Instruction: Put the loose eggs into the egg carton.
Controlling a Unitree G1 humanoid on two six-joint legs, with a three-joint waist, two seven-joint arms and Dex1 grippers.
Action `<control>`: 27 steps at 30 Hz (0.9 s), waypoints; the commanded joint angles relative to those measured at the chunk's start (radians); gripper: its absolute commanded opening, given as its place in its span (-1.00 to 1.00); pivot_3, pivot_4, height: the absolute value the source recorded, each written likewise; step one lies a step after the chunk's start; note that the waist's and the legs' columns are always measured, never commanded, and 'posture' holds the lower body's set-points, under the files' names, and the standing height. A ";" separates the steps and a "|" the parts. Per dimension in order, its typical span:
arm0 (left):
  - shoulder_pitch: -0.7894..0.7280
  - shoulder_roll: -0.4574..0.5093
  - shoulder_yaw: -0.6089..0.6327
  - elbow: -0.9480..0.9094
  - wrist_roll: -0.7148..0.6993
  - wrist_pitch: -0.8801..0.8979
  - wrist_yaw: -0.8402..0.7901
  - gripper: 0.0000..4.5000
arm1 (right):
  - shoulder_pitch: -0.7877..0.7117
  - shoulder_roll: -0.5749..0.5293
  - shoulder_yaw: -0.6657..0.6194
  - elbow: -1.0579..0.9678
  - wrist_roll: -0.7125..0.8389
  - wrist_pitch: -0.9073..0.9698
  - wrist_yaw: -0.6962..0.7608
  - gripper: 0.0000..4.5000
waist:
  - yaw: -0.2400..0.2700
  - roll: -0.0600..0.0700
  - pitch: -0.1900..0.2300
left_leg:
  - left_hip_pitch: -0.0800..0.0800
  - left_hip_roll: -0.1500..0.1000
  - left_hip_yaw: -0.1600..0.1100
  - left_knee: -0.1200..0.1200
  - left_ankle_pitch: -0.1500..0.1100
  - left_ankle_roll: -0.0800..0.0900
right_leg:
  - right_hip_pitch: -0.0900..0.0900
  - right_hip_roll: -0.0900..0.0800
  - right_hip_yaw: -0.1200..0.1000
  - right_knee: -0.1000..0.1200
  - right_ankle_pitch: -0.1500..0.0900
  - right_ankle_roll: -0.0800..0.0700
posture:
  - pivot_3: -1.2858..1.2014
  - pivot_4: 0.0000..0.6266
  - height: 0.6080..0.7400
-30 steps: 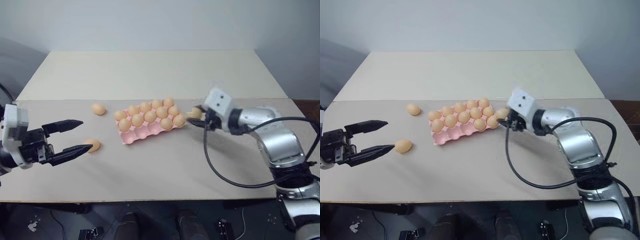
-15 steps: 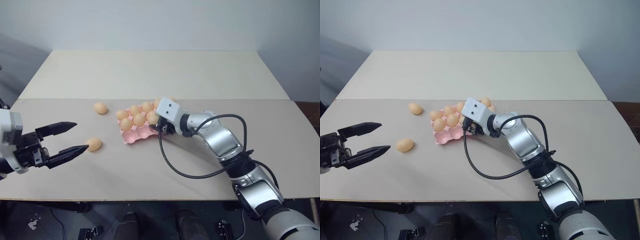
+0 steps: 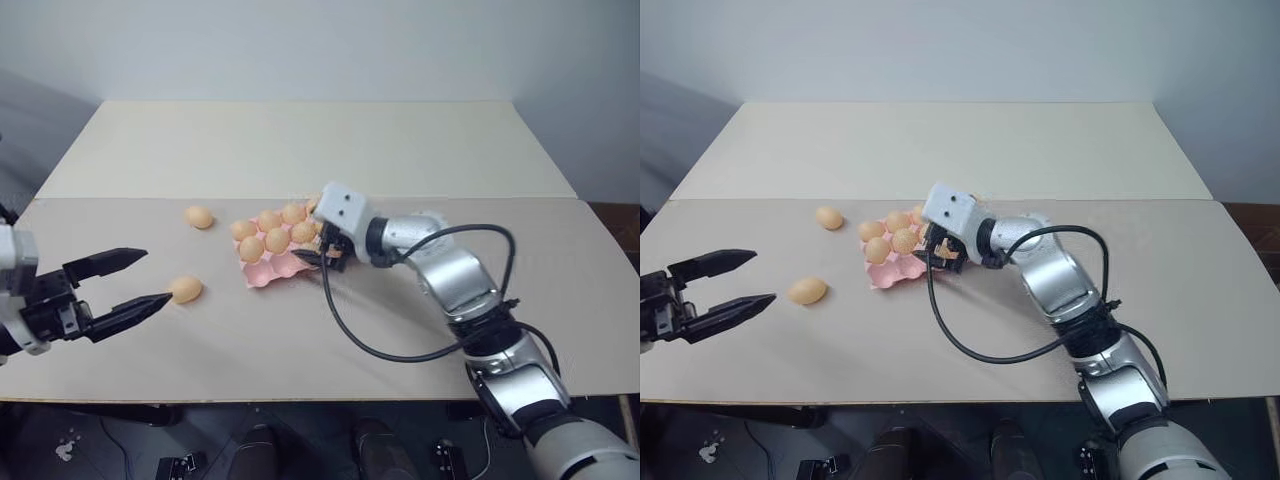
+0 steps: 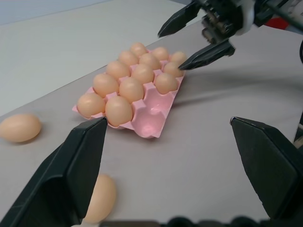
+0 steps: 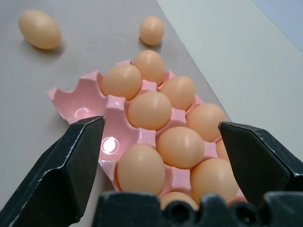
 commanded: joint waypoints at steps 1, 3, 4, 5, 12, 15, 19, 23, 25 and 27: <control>0.049 0.008 0.096 -0.023 0.002 0.010 -0.010 1.00 | 0.028 -0.068 -0.091 -0.151 0.095 0.048 0.062 0.99 | 0.000 0.000 0.000 | 0.000 0.000 0.000 0.000 0.000 0.000 | 0.000 0.000 0.000 0.000 0.000 0.000 | 0.03 -0.52 1.00; 0.078 0.009 0.119 -0.023 0.011 0.009 -0.016 1.00 | 0.048 -0.111 -0.123 -0.188 0.141 0.068 0.092 0.99 | 0.001 0.000 0.000 | 0.000 0.000 0.000 0.000 0.000 0.000 | 0.000 0.000 0.000 -0.001 0.000 0.000 | 0.03 -0.52 1.00; 0.088 0.008 0.131 -0.017 0.013 0.011 -0.016 1.00 | 0.063 -0.142 -0.142 -0.204 0.162 0.071 0.111 0.99 | 0.001 0.000 0.000 | 0.000 0.000 0.000 0.000 0.000 0.000 | 0.001 0.000 0.000 0.000 0.000 0.000 | 0.03 -0.52 1.00; 0.094 0.008 0.137 -0.004 0.025 0.007 -0.009 1.00 | 0.083 -0.176 -0.159 -0.221 0.180 0.070 0.130 0.99 | 0.003 0.000 0.000 | 0.001 0.000 0.000 0.000 0.000 0.000 | 0.001 0.000 0.000 0.000 0.000 0.000 | 0.03 -0.52 1.00; 0.130 0.006 0.112 0.055 0.104 -0.005 -0.008 1.00 | 0.166 -0.289 -0.199 -0.276 0.234 0.061 0.153 0.99 | -0.002 0.000 0.000 | 0.001 0.000 0.000 0.000 0.000 0.000 | 0.001 0.000 0.000 -0.001 0.000 0.000 | 0.03 -0.52 1.00; 0.135 -0.001 0.098 0.076 0.121 -0.012 -0.018 1.00 | 0.190 -0.309 -0.210 -0.287 0.248 0.057 0.150 0.99 | 0.000 0.000 0.000 | 0.001 0.000 0.000 -0.001 0.000 0.000 | 0.000 0.000 0.000 -0.001 0.000 0.000 | 0.03 -0.52 1.00; 0.087 0.007 0.024 0.098 0.161 -0.033 0.010 1.00 | 0.208 -0.330 -0.224 -0.292 0.266 0.052 0.145 0.99 | 0.004 -0.001 0.000 | 0.001 0.000 0.000 -0.001 0.000 0.000 | 0.001 0.000 0.000 -0.001 0.000 0.000 | 0.03 -0.52 1.00; -0.020 0.040 -0.197 0.187 0.333 -0.220 -0.025 1.00 | 0.211 -0.340 -0.234 -0.296 0.288 0.060 0.140 0.99 | 0.014 -0.001 0.000 | 0.001 -0.001 0.000 -0.001 0.000 0.000 | 0.002 0.000 0.000 -0.002 0.000 0.000 | 0.03 -0.52 1.00; -0.077 0.040 -0.251 0.242 0.360 -0.255 -0.029 1.00 | 0.212 -0.344 -0.233 -0.298 0.294 0.061 0.137 0.99 | 0.015 -0.001 0.000 | 0.001 -0.001 0.001 -0.001 0.000 0.000 | 0.001 0.000 0.000 -0.002 0.000 0.000 | 0.03 -0.52 1.00; -0.198 0.052 -0.357 0.362 0.415 -0.309 -0.058 1.00 | 0.218 -0.357 -0.239 -0.303 0.304 0.061 0.141 0.99 | 0.015 -0.001 0.000 | 0.000 -0.001 0.001 -0.001 0.000 0.000 | 0.001 0.000 0.000 -0.002 0.000 0.000 | 0.03 -0.52 1.00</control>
